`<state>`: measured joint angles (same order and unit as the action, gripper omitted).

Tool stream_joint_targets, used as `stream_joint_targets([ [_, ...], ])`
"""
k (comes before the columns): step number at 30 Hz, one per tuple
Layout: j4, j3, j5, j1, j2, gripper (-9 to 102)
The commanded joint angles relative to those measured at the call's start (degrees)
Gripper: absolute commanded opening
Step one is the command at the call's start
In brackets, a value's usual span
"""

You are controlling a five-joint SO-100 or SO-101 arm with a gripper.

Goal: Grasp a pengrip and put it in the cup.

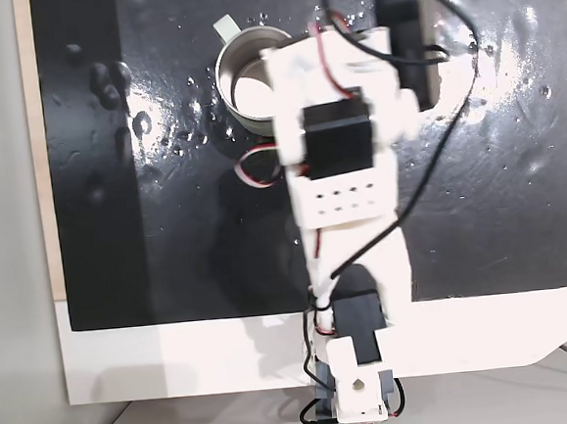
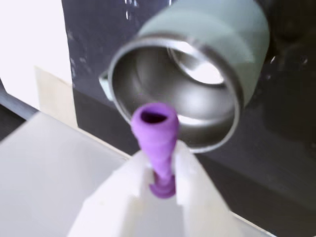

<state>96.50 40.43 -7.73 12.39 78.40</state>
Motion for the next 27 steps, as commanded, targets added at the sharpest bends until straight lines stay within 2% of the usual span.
stream_joint_targets([
  [1, 0.4, -5.6, 2.5, 4.0, -1.2, 0],
  [8, 0.4, -5.9, 3.5, 7.1, -2.3, 0],
  [9, 0.4, -5.1, 3.5, 7.0, -1.8, 3],
  [13, 0.4, -4.3, 3.8, 5.9, -0.9, 25],
  [15, 0.4, -4.3, 3.8, 5.3, -0.9, 31],
  [27, 0.4, -1.7, 4.0, 6.2, 0.3, 32],
])
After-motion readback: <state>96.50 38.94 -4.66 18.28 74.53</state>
